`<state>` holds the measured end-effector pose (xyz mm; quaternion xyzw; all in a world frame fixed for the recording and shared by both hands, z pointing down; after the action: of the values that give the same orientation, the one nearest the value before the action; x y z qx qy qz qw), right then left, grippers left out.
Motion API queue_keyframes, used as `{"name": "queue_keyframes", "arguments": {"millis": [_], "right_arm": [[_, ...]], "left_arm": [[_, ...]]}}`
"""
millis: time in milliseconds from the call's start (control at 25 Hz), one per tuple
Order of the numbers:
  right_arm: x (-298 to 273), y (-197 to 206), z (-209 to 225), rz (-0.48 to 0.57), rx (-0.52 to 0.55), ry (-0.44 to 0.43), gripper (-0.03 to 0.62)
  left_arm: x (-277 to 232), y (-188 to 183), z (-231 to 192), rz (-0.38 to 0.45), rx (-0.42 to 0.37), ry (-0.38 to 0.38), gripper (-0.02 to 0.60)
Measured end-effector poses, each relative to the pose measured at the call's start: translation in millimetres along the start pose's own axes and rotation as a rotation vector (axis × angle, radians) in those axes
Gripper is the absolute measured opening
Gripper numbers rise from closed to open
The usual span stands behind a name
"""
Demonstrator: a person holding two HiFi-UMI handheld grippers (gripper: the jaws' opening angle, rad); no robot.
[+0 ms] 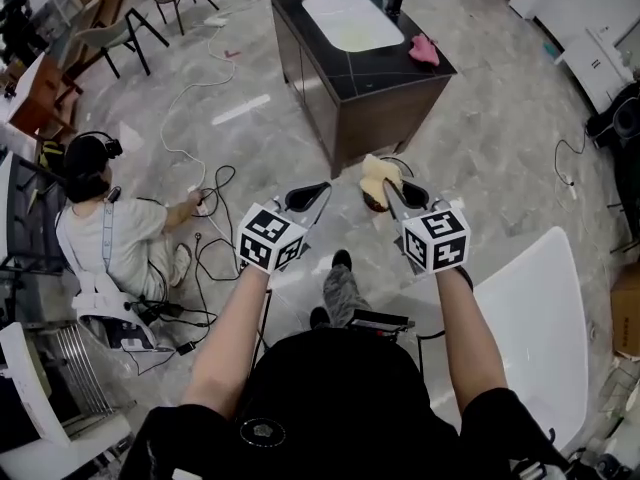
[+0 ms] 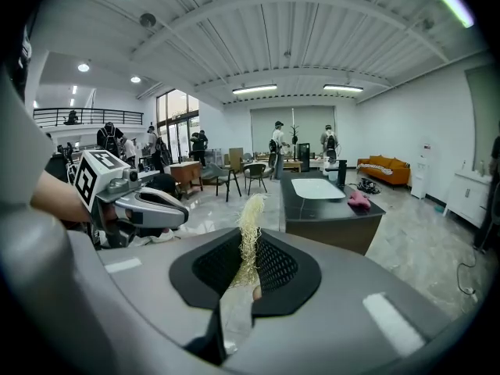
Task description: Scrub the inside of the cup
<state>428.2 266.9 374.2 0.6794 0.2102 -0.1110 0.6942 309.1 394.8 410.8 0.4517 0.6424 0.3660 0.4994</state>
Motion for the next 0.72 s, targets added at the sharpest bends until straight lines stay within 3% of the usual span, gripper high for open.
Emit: {"name": "queue_keyframes", "arguments": {"millis": [320,720], "right_arm": [[-72.0,-41.3,60.6,0.02,-0.007,-0.029,0.043],[-135.2,-70.0,123.9,0.026,0.003,-0.078,0.043]], "left_arm": [[-51.7,-54.4,-71.8,0.006,-0.019,-0.037,0.0],[-107.2,-83.6,-119.5,0.0,-0.007,-0.09,0.0]]}}
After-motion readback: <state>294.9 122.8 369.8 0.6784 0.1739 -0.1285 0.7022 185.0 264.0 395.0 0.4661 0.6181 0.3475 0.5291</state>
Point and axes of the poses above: the fingertips, and each gripper's own axes: x backward along the fingers, z to its right, y out of its underside, the point moved 5 cm from there along x, backward along the fingers, and after that the axes turned 4 degrees about x, right-handed, at the moved point
